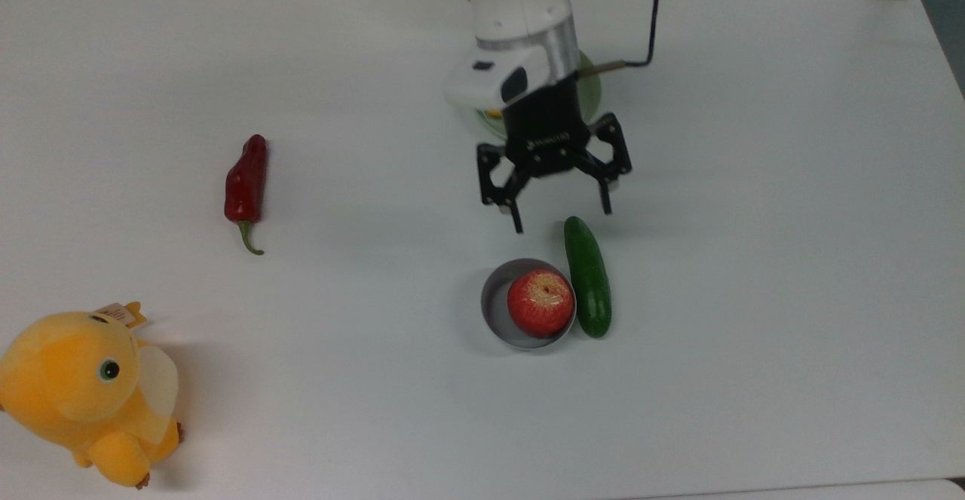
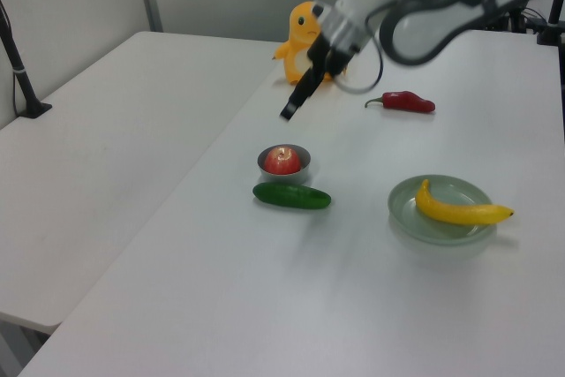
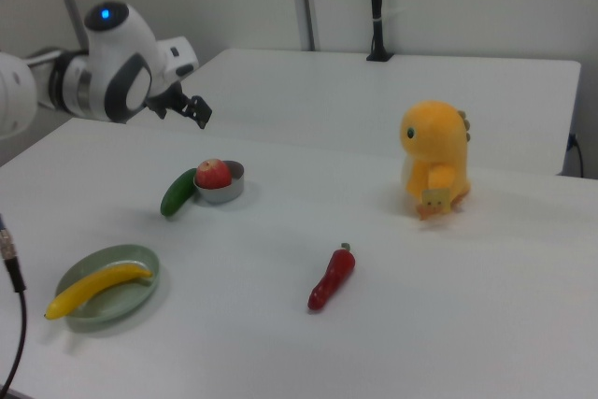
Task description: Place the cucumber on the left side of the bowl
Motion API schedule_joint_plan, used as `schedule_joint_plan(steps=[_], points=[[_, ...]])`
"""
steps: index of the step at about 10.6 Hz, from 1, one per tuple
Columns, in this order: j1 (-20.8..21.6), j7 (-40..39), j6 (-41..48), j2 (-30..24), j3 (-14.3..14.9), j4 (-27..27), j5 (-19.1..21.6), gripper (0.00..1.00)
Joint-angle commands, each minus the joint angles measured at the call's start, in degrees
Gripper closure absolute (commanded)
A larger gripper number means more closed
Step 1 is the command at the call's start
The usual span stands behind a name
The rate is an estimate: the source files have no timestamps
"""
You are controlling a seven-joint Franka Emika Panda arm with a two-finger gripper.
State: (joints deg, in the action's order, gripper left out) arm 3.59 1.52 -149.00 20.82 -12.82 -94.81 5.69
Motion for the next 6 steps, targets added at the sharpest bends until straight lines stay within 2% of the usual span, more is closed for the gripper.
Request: schedule_joint_plan(steps=[1, 6], points=[[-0.07, 1.2, 18.33, -10.24, 4.54, -1.69, -0.86, 0.0], [-1.04, 1.29, 44.55, -20.28, 10.96, -1.61, -0.86, 0.0]])
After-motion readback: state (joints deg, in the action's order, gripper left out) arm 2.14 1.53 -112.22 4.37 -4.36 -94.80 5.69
